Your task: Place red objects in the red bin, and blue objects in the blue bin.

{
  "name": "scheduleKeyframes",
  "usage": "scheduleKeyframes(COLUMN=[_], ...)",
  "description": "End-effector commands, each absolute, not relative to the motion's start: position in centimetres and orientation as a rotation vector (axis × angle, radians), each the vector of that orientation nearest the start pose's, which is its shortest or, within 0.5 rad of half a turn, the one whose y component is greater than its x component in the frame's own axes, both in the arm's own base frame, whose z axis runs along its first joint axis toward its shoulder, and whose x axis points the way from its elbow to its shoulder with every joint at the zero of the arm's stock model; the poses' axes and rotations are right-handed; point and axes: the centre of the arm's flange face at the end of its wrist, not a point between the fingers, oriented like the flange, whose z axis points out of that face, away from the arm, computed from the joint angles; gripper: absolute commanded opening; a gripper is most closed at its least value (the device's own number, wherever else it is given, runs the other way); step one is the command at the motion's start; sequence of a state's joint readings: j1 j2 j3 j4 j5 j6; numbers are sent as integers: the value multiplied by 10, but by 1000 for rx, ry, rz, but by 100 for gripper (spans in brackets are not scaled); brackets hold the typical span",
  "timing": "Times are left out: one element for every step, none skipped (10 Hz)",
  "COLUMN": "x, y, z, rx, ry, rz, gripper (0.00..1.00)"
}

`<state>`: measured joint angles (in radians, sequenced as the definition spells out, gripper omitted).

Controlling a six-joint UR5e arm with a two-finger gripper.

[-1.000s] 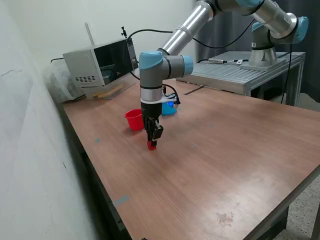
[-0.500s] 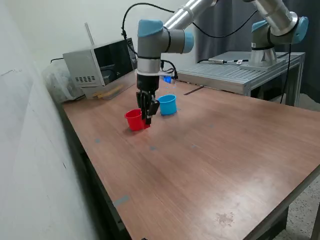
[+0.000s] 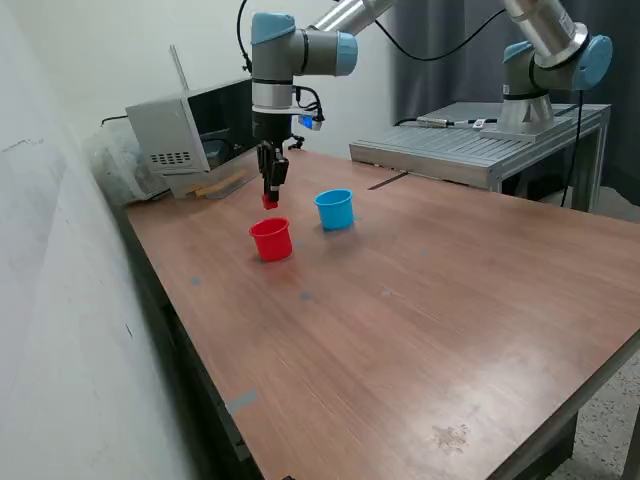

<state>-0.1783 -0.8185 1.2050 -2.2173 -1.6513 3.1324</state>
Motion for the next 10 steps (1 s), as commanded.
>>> scheduleKeyframes(x=[-780,-780,-781,-781,-783,-784,-786,-786,-787,-787], y=[76,79,79,79,78,78,75,74,73,73], z=[253,252,246,244,233,223,217,213,215,214], rx=[-1987,-1984,-1991,-1990,-1995,-1998,-2025,-2033,-2039,-2037], ry=[2516,2519,2511,2510,2502,2497,2516,2521,2521,2523], rz=[401,400,388,386,371,356,315,298,308,308], gripper=[0,0,0,0,0,0,0,0,0,0])
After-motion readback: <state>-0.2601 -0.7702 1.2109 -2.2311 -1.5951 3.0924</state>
